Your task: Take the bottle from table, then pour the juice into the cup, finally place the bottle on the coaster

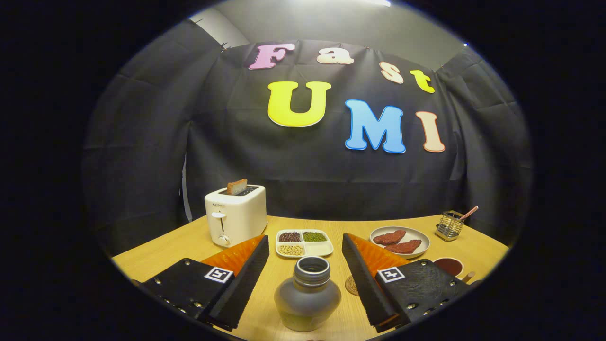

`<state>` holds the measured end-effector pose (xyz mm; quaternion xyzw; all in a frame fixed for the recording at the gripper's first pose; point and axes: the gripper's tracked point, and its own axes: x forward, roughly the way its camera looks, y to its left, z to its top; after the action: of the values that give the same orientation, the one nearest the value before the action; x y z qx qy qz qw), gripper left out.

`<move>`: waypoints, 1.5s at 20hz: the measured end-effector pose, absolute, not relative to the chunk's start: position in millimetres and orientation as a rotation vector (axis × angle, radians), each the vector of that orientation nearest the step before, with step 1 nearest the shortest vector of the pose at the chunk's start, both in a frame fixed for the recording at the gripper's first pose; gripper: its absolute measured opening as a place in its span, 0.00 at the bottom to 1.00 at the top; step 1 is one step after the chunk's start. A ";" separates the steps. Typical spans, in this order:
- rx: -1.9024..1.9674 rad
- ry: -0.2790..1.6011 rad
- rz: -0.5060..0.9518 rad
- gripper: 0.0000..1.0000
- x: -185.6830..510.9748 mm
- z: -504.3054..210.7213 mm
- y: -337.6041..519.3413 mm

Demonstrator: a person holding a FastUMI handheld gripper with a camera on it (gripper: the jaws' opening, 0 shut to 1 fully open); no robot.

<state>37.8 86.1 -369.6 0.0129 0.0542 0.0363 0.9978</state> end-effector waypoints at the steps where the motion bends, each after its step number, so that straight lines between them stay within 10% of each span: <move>1: 0.029 0.112 0.079 0.95 37.8 -376.0 87.6; 14: 0.074 0.179 0.089 0.83 45.8 -419.6 86.0; 30: 0.400 0.108 -0.066 0.80 61.7 -300.2 2.8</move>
<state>61.7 2.8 -300.2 0.1986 0.0537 -0.0326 0.9781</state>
